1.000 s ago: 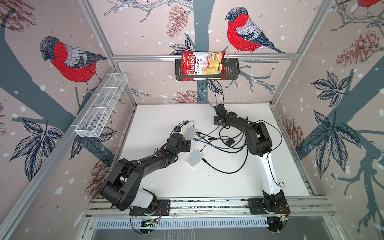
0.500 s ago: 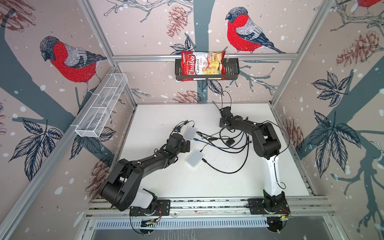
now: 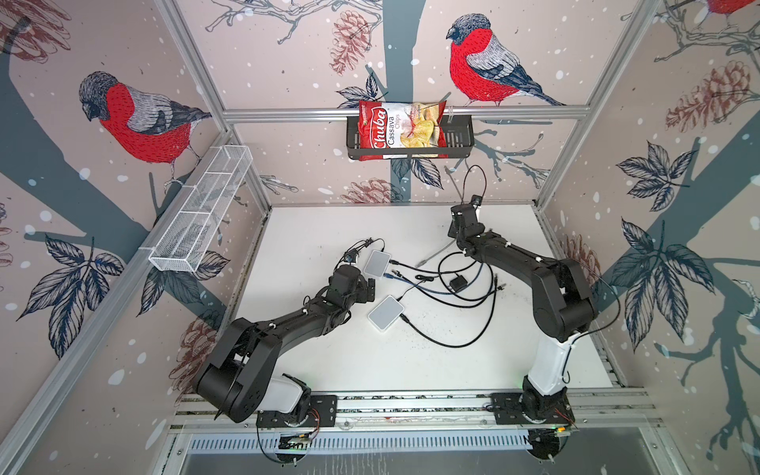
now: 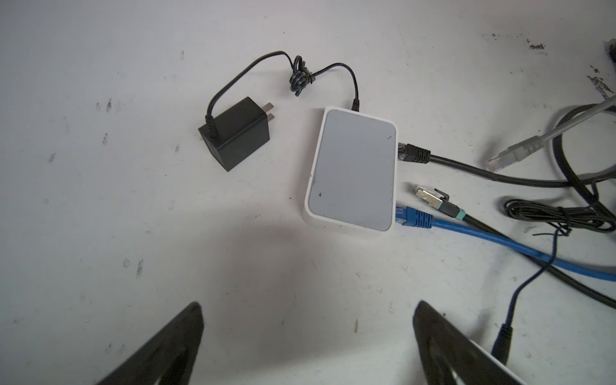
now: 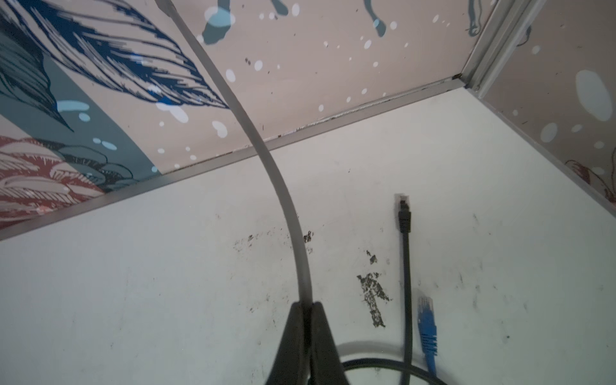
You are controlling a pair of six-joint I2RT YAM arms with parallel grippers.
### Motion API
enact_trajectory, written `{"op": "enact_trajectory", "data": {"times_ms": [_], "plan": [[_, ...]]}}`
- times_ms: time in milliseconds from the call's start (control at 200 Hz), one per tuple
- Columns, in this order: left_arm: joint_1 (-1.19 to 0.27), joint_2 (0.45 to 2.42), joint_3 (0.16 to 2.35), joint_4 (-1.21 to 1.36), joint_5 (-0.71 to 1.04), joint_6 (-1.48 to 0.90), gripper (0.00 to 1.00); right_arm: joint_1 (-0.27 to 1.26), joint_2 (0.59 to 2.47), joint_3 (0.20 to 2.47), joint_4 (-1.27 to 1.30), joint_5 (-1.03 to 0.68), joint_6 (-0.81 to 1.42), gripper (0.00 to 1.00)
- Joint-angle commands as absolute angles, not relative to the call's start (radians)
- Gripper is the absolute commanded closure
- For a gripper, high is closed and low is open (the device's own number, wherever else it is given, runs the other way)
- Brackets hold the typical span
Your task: Insert the plug into the switch port
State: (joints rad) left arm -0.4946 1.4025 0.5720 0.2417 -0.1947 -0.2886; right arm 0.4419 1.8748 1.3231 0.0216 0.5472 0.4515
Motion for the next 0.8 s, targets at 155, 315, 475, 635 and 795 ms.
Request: {"op": "enact_trajectory", "data": {"times_ms": [155,315,475,635,795], "plan": [[-0.494,1.384,0.555,0.272,-0.205,-0.288,0.03,0.439,1.782,1.225,0.121,0.599,0.487,1.00],[-0.493,1.373,0.545,0.295,-0.178,-0.266,0.03,0.440,1.754,1.211,0.054,0.509,0.481,1.00],[-0.497,1.313,0.481,0.429,-0.003,-0.139,0.03,0.442,1.693,1.133,0.015,0.441,0.515,1.00],[-0.569,1.267,0.437,0.523,0.000,0.002,0.03,0.441,1.630,1.059,-0.010,0.386,0.547,1.00],[-0.670,1.304,0.445,0.532,-0.028,0.102,0.05,0.443,1.594,1.007,-0.037,0.326,0.579,0.99]]}}
